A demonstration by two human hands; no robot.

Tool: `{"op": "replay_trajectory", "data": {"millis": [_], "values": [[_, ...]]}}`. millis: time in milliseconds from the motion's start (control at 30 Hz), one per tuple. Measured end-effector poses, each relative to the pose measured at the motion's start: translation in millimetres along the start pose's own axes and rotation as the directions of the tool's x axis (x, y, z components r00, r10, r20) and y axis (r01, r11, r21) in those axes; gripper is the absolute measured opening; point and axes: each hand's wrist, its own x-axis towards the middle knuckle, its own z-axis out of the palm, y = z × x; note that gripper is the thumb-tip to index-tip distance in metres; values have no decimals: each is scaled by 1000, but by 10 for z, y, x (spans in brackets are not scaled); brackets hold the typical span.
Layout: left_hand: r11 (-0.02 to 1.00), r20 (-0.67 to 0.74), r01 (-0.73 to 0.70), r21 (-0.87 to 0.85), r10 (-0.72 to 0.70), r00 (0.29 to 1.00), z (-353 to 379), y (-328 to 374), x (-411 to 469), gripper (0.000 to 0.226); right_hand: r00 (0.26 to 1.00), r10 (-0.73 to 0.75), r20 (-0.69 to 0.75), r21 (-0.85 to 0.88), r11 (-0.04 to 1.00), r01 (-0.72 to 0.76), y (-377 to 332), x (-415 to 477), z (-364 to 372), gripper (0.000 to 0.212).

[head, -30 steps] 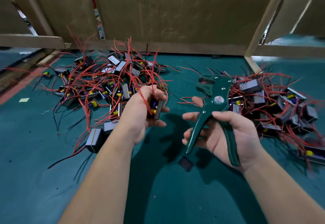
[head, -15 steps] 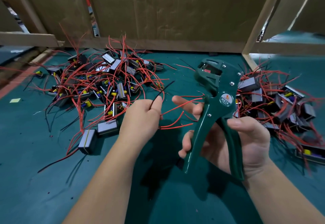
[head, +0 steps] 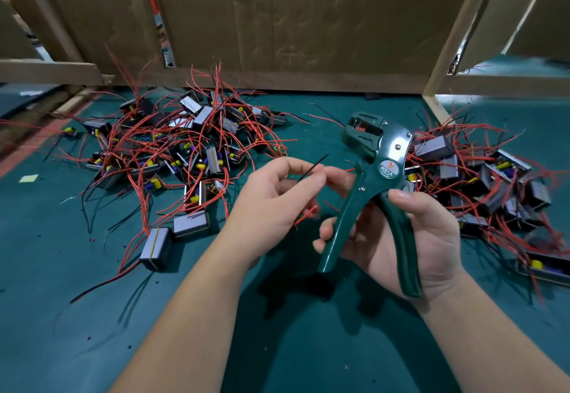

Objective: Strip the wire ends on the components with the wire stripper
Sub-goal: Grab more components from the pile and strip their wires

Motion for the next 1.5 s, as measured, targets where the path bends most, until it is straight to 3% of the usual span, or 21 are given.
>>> {"op": "replay_trajectory", "data": {"millis": [167,333,433,567,800,1033,1500], "values": [[997,-57,-76,25,77,995,-5,2,15,6,998,-30,-55,-54,998,27,-32,-29,-25,81],[991,-257,-107,-77,84,963,-51,61,34,9,977,-116,-179,-140,986,92,-94,-34,-83,72],[977,-302,-178,-116,136,943,-106,119,33,12,981,-25,-190,-146,989,-3,-70,-39,-96,64],[972,-284,-187,-143,140,948,-96,167,-6,4,987,135,-87,-138,980,-146,65,-35,-37,64],[973,-269,-179,-144,136,954,-86,187,-25,9,979,180,99,-93,981,-171,145,-51,10,46],[967,-258,-219,-129,181,949,-97,167,-8,9,975,220,-13,-148,964,-220,135,-59,12,34],[972,-259,-219,-80,192,947,-108,106,26,7,976,196,-98,-204,956,-212,155,-52,35,40]]}}
